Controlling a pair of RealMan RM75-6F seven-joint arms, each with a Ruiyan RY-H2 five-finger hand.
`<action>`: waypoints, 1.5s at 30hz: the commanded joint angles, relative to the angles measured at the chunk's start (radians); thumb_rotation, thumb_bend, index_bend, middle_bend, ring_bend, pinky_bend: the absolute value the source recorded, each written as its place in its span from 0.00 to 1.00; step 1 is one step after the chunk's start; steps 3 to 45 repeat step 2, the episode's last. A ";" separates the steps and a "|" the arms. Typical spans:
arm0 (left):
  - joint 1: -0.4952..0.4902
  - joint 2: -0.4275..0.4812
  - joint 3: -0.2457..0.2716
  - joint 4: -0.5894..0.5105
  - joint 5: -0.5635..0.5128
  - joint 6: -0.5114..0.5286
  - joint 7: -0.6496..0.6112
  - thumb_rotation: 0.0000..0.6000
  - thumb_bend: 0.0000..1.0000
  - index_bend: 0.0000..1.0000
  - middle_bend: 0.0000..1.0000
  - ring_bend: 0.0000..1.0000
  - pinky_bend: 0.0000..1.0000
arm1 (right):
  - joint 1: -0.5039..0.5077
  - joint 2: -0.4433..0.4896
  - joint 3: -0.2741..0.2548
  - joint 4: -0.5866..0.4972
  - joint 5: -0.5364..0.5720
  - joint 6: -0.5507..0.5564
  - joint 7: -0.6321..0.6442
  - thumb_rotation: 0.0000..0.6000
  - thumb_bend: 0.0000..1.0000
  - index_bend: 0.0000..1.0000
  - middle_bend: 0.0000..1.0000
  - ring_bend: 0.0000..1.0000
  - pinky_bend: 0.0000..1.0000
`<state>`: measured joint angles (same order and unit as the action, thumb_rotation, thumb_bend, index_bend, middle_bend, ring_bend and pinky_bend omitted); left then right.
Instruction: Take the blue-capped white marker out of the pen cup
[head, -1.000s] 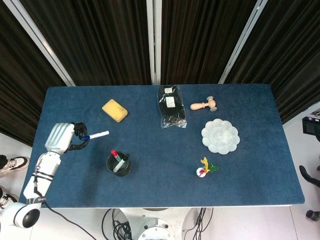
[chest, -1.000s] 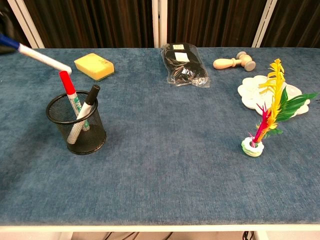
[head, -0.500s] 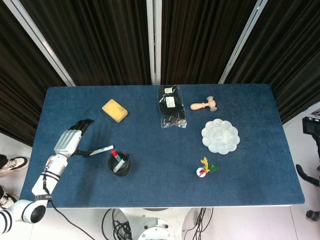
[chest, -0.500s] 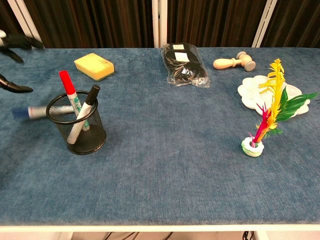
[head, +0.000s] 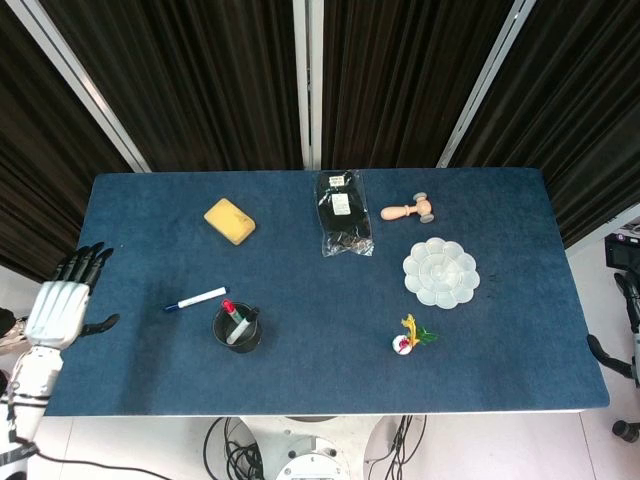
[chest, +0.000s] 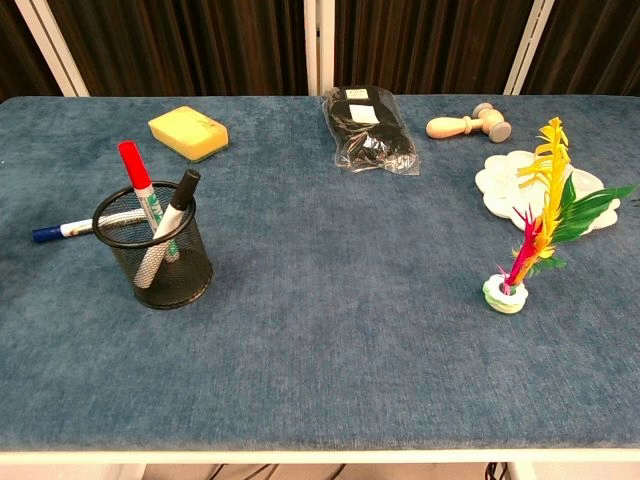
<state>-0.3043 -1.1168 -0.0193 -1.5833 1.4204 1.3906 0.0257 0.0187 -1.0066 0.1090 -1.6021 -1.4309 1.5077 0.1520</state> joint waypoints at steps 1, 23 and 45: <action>0.070 0.039 0.053 0.014 0.056 0.065 -0.037 1.00 0.15 0.00 0.00 0.00 0.11 | -0.003 -0.015 -0.008 0.018 0.001 -0.004 0.001 1.00 0.20 0.00 0.00 0.00 0.00; 0.076 0.044 0.058 0.010 0.062 0.066 -0.038 1.00 0.15 0.00 0.00 0.00 0.11 | -0.004 -0.017 -0.009 0.022 0.002 -0.006 0.003 1.00 0.20 0.00 0.00 0.00 0.00; 0.076 0.044 0.058 0.010 0.062 0.066 -0.038 1.00 0.15 0.00 0.00 0.00 0.11 | -0.004 -0.017 -0.009 0.022 0.002 -0.006 0.003 1.00 0.20 0.00 0.00 0.00 0.00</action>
